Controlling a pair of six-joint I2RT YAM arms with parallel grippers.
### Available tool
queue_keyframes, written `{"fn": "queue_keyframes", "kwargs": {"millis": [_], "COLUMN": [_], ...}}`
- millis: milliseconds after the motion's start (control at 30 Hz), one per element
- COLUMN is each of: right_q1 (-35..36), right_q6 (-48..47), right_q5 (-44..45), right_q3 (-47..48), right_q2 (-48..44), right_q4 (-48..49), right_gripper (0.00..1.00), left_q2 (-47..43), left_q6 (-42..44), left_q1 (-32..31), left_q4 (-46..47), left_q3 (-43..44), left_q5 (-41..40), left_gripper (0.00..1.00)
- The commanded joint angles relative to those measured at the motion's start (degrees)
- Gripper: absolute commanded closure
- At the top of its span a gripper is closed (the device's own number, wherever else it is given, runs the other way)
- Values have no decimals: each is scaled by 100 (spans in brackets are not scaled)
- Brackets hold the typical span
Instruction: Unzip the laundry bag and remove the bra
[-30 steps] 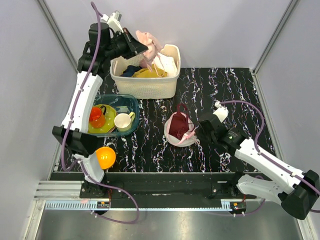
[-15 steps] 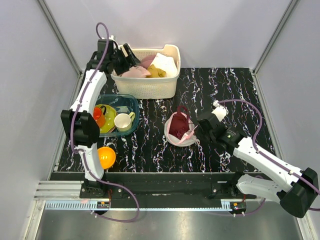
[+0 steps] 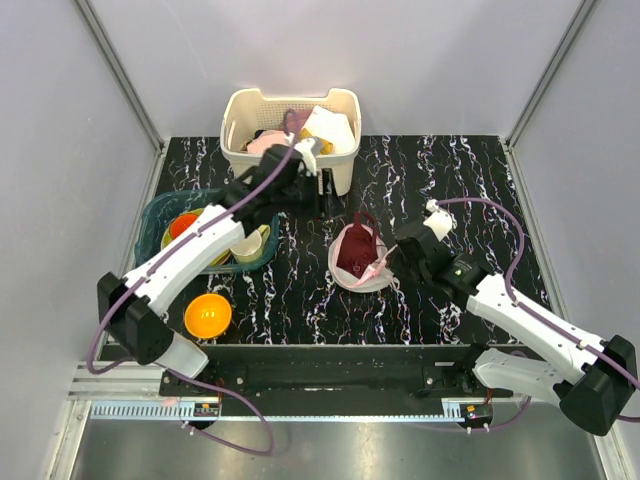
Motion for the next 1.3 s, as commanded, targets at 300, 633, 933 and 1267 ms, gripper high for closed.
{"fn": "queue_keyframes", "kwargs": {"millis": [300, 633, 933, 1267], "right_q1": [-33, -33, -25, -33], "right_q6": [95, 95, 95, 95], "right_q5": [189, 171, 154, 189], "right_q3": [-43, -43, -34, -69], "right_q2": [-411, -516, -604, -587], "right_q4": [-14, -84, -146, -172], "right_gripper": [100, 100, 100, 100], "left_q2": [1318, 2547, 3375, 1251], "left_q6": [-235, -50, -147, 38], "left_q1": [-760, -1095, -1148, -998], "left_q4": [873, 689, 541, -49], "left_q3": [-499, 11, 459, 609], "left_q5": [519, -369, -483, -739], "left_gripper": [41, 30, 77, 100]}}
